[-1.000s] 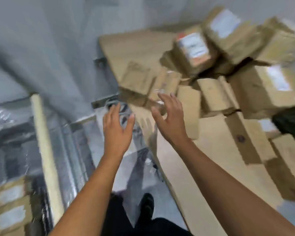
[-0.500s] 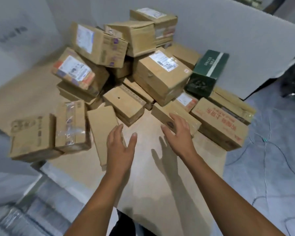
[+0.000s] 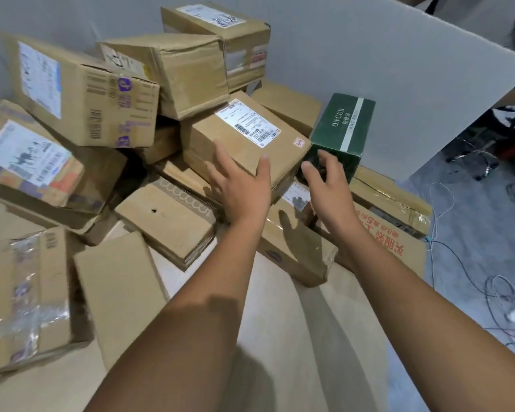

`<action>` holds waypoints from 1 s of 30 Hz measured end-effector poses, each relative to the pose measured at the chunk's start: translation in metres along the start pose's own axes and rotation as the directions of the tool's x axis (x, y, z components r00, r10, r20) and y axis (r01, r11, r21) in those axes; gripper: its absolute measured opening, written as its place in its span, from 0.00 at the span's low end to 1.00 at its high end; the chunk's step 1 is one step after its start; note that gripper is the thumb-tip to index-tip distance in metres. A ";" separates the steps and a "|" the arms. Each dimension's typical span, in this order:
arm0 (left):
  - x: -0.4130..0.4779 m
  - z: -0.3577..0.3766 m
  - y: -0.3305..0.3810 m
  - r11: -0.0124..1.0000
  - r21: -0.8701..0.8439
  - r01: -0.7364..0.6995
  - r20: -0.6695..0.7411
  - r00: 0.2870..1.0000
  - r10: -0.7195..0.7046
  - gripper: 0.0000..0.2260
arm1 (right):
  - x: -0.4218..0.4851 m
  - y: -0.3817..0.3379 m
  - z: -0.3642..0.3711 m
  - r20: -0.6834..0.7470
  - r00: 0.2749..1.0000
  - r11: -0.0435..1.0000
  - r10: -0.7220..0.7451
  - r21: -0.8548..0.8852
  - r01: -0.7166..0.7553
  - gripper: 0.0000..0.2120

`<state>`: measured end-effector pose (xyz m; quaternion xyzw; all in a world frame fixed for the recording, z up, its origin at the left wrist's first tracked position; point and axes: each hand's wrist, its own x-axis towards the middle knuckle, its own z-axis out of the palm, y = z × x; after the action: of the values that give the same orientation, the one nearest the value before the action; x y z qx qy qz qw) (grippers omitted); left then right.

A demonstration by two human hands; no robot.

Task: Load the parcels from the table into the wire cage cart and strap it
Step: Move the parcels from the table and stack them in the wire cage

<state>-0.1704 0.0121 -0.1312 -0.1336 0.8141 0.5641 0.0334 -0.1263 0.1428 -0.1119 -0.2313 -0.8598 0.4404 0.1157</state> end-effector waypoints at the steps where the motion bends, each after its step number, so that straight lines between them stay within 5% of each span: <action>1: 0.004 0.006 0.000 0.999 -0.028 0.046 0.008 0.999 -0.045 0.42 | 0.012 -0.002 -0.001 0.006 1.000 1.000 -0.007 0.017 0.007 0.29; 7: 0.004 -0.003 -0.015 0.937 -0.316 0.152 0.045 0.988 -0.145 0.45 | 0.070 -0.007 -0.005 0.261 0.965 0.999 0.014 0.046 -0.026 0.34; 12: -0.028 -0.023 -0.001 0.909 -0.376 0.178 0.082 0.984 -0.159 0.26 | 0.053 0.002 -0.017 0.358 0.934 0.996 -0.022 0.090 -0.011 0.37; 15: -0.067 -0.040 -0.004 0.901 -0.383 0.203 0.119 0.978 -0.169 0.13 | 0.012 0.008 -0.046 0.369 0.929 0.974 -0.024 0.218 -0.061 0.30; 21: -0.181 -0.067 -0.040 0.881 -0.406 0.242 0.093 0.970 -0.224 0.22 | -0.093 0.046 -0.085 0.504 0.864 0.854 0.012 0.444 -0.271 0.19; 26: -0.255 -0.089 -0.075 0.835 -0.505 0.219 0.082 0.975 -0.206 0.20 | -0.152 0.070 -0.091 0.624 0.781 0.790 0.025 0.466 -0.397 0.38; 30: -0.286 -0.114 -0.097 0.827 -0.536 0.172 0.066 0.985 -0.162 0.27 | -0.195 0.067 -0.087 0.698 0.711 0.865 -0.080 0.403 -0.298 0.32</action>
<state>0.1406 -0.0734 -0.1193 -0.2029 0.6074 0.7663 0.0509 0.0973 0.1408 -0.1146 -0.0640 -0.6833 0.7026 -0.1881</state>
